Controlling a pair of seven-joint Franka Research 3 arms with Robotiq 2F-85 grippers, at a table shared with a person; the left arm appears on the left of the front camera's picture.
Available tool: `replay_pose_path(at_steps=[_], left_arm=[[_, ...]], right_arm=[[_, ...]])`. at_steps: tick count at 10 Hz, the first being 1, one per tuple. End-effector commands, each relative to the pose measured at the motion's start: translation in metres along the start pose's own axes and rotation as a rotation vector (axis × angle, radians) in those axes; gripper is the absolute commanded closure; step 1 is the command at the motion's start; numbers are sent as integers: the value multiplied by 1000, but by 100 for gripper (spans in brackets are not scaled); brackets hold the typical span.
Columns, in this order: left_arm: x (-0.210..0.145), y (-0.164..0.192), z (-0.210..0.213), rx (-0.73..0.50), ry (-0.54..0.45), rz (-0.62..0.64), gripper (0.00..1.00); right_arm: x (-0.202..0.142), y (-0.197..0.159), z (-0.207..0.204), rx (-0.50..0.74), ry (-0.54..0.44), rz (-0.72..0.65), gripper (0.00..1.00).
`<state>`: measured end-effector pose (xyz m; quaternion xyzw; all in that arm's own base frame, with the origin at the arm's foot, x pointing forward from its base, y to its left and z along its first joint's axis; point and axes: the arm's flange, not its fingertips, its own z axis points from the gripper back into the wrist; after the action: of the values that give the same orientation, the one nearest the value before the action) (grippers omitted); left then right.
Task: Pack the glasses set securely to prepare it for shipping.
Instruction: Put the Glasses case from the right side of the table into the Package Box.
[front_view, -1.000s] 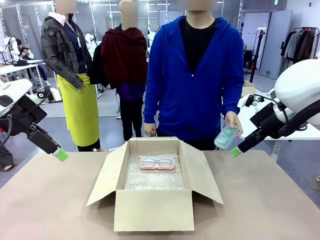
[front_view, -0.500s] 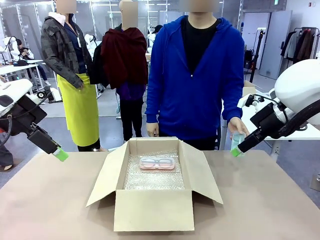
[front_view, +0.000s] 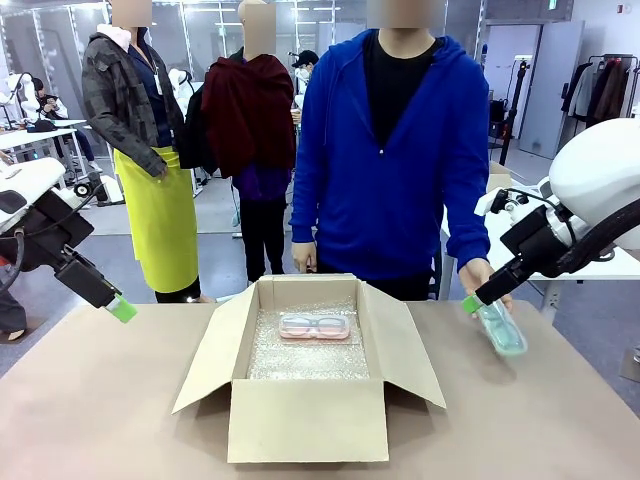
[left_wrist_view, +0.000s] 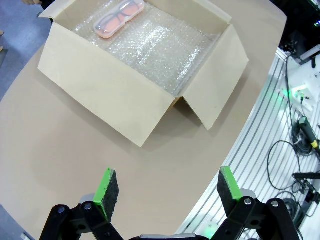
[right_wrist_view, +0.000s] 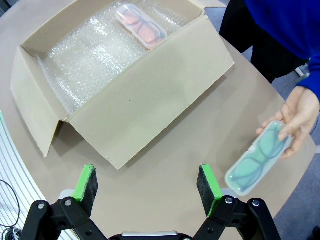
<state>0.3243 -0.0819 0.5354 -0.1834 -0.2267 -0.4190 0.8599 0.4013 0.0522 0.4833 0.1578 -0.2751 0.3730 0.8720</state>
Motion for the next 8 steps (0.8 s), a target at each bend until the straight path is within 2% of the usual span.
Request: replay_pose_path(at_steps=[1,8], left_arm=[[-1,2,-1,-13,-23,-17,0],[-1,2,-1,-13,-23,-17,0]], right_arm=[[4,1,0,1,7,-14,0],[4,1,0,1,7,-14,0]])
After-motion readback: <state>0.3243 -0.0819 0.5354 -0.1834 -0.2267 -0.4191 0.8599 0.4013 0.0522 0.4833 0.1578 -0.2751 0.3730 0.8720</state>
